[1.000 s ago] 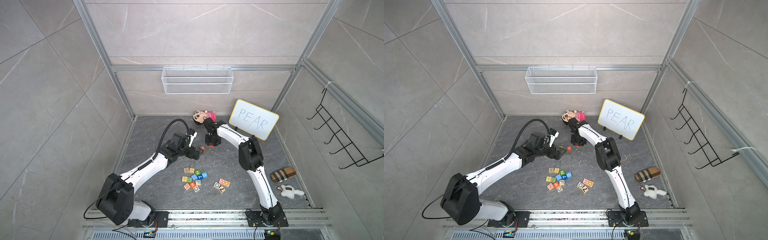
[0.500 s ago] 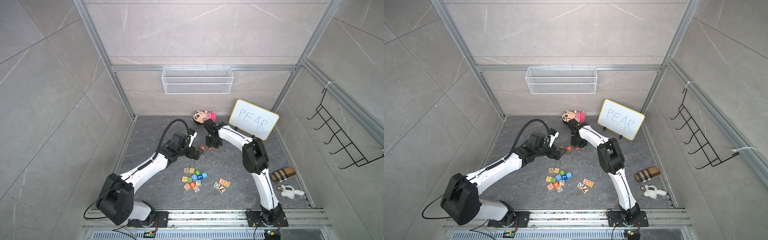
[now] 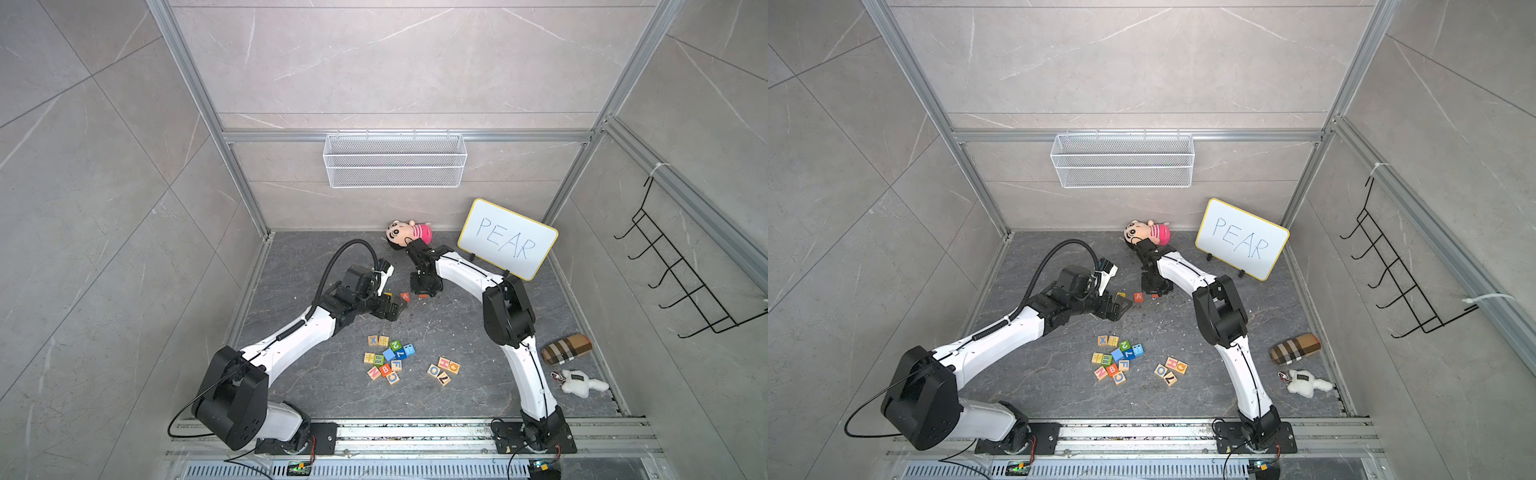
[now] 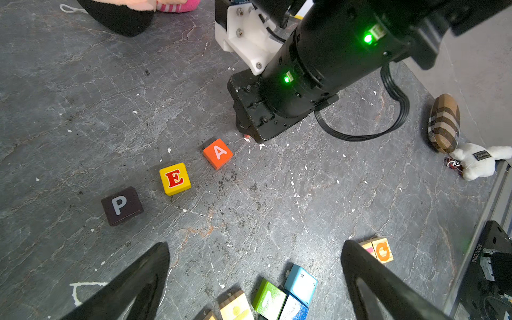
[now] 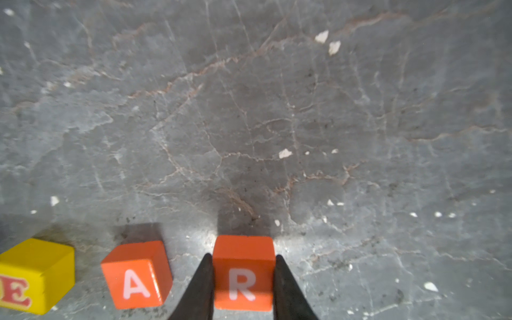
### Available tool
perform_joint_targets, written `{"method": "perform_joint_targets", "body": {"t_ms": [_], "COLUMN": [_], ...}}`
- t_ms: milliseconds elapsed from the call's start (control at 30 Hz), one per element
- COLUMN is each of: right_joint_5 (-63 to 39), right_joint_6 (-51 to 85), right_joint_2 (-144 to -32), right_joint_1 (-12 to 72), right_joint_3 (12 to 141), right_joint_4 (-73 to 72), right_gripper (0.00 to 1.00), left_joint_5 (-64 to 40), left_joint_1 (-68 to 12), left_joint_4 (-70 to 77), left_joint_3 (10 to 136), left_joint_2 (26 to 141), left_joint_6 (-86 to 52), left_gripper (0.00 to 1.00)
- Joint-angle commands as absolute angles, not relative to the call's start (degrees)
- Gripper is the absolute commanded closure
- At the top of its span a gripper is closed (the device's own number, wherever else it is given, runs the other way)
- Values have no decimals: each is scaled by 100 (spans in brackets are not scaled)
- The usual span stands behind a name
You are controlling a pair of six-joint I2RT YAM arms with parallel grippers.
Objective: Spell the uppercase word “pear” with letter blocks
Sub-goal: Adjust the letter block at the center of the board.
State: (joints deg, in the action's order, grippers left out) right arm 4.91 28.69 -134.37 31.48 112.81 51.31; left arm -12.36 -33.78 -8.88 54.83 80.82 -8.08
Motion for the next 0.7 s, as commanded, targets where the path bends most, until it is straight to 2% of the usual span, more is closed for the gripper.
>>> {"method": "perform_joint_targets", "body": {"t_ms": [0,667], "right_joint_5": [579,615], "right_joint_6": [2769,2710], "right_joint_2": [-13623,-13535], "right_joint_1": [3164,3181], "right_joint_3": [11354,11215], "right_joint_4": [5147,5181], "right_gripper": [71,71], "left_joint_5": [-1318,-1299], "left_joint_1": [-3392,-3385], "left_joint_4": [-757,-765], "left_joint_3": [5502,5494], "left_joint_2": [7937,7888], "left_joint_6": [-729,-713], "left_gripper": [0,0]}}
